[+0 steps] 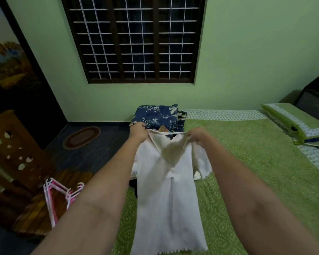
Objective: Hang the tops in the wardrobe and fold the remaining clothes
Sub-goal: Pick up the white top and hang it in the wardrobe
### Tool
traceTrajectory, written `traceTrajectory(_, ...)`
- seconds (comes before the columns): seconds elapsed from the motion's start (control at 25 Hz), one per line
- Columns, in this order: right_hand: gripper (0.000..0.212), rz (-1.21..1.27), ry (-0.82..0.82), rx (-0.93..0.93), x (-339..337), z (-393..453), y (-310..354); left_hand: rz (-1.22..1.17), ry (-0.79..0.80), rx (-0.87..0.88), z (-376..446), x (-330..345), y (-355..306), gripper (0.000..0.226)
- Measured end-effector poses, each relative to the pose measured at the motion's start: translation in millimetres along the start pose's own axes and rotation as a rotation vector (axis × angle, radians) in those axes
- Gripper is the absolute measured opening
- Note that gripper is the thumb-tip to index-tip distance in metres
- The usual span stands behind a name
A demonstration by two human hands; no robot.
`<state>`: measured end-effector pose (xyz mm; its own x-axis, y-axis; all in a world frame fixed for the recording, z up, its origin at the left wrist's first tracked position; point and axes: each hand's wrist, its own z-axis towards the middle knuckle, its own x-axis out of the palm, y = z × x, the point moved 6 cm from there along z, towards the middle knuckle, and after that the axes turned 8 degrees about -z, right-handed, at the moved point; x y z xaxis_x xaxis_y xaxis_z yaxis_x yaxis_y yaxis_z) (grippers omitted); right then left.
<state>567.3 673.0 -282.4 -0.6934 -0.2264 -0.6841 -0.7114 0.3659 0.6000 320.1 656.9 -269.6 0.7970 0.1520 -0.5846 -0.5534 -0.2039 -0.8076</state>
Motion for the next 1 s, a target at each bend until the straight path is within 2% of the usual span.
traceTrajectory(0.08,0.042,0.177,-0.044,0.01,4,23,9,-0.102,0.008,-0.048,21,18,7,0.059)
traceTrajectory(0.12,0.043,0.211,-0.057,0.004,3,34,14,-0.113,0.028,-0.062,30,23,12,0.064)
traceTrajectory(0.36,0.013,0.26,0.087,0.045,47,104,38,-0.151,-0.04,-0.257,71,-12,83,0.068)
traceTrajectory(0.44,0.023,0.218,0.162,0.044,86,119,54,-0.176,-0.059,-0.309,71,-35,117,0.071)
traceTrajectory(0.56,0.044,0.13,0.339,-0.013,162,107,103,-0.193,-0.154,-0.417,55,-91,184,0.07)
traceTrajectory(0.68,0.047,0.039,0.501,-0.093,258,87,160,-0.147,-0.307,-0.533,27,-165,263,0.064)
traceTrajectory(0.8,0.044,-0.07,0.632,-0.148,361,67,203,-0.082,-0.435,-0.631,4,-236,348,0.048)
traceTrajectory(0.92,0.017,-0.119,0.643,-0.183,459,62,226,-0.115,-0.477,-0.701,2,-274,429,0.034)
traceTrajectory(1.0,0.027,-0.228,0.61,-0.198,530,78,231,-0.098,-0.426,-0.744,12,-284,488,0.031)
